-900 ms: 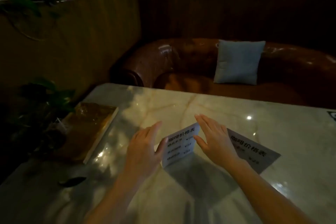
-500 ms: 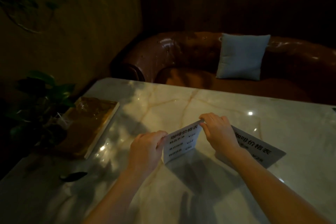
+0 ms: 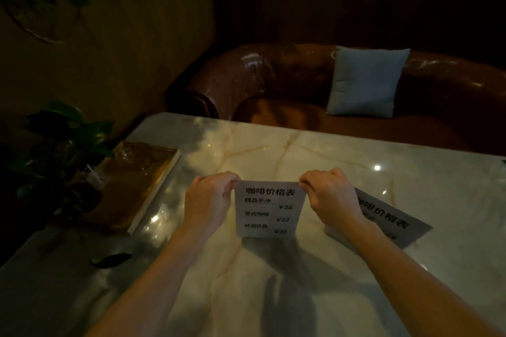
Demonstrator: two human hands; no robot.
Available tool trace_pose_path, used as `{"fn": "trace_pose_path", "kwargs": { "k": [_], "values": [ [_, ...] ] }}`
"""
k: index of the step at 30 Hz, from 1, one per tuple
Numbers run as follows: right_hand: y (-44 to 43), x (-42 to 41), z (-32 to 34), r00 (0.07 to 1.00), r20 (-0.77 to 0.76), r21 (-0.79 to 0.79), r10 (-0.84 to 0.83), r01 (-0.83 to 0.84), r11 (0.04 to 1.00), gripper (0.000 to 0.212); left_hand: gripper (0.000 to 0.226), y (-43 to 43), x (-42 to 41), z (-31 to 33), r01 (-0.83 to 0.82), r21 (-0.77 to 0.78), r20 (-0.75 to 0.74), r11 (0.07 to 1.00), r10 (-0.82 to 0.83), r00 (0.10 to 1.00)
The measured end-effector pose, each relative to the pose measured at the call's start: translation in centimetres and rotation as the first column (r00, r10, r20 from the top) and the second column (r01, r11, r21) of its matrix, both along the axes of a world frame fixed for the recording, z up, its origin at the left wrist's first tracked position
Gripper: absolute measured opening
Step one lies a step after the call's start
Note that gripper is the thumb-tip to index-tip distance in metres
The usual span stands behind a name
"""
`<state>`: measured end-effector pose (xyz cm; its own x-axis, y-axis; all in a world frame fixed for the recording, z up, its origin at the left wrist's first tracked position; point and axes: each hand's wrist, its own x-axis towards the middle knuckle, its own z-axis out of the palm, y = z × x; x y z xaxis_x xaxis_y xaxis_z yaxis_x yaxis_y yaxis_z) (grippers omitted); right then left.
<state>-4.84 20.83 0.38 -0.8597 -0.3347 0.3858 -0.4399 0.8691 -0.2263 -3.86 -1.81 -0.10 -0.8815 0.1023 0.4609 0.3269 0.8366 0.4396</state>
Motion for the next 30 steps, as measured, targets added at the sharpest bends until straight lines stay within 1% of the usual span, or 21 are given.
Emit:
{"fn": "trace_pose_path", "kwargs": {
  "k": [6,11,15,19,22,24,26,30],
  "values": [
    [-0.4,1.9,0.1,1.0,0.011,-0.017,0.016,-0.016,1.0,0.01,0.011,-0.6,-0.6,-0.4,0.026,-0.028,0.02,0.999,-0.025,0.999],
    [-0.5,3.1,0.0,0.996,0.057,-0.037,0.075,-0.073,0.997,0.009,0.01,-1.1,-0.4,-0.6,0.062,-0.036,0.053,0.997,-0.06,0.997],
    [-0.7,3.4,-0.1,0.989,0.108,-0.055,0.102,-0.096,0.994,0.01,0.009,-1.9,-0.2,-0.5,0.101,-0.005,0.131,0.995,-0.1,0.986],
    [-0.8,3.5,-0.3,0.989,0.108,-0.067,0.106,-0.099,0.993,0.01,0.011,-2.1,0.0,-0.3,0.111,-0.007,0.213,0.994,-0.107,0.971],
    [-0.7,3.5,-0.4,0.989,0.112,-0.055,0.101,-0.095,0.994,0.012,0.011,-2.3,-0.2,-0.1,0.133,0.008,0.303,0.991,-0.129,0.944],
    [-0.6,3.4,-0.3,0.99,0.106,-0.044,0.092,-0.087,0.995,0.012,0.015,-2.3,-0.4,0.1,0.126,0.005,0.339,0.992,-0.12,0.933],
    [-0.4,3.3,0.0,0.995,0.071,-0.03,0.073,-0.071,0.997,0.016,0.023,-1.7,-0.5,0.3,0.112,-0.005,0.306,0.994,-0.105,0.946],
    [0.8,3.5,1.1,1.0,0.002,-0.038,-0.006,0.006,0.999,0.025,0.026,1.2,-0.5,1.7,0.152,-0.039,0.128,0.988,-0.146,0.981]
  ]
}}
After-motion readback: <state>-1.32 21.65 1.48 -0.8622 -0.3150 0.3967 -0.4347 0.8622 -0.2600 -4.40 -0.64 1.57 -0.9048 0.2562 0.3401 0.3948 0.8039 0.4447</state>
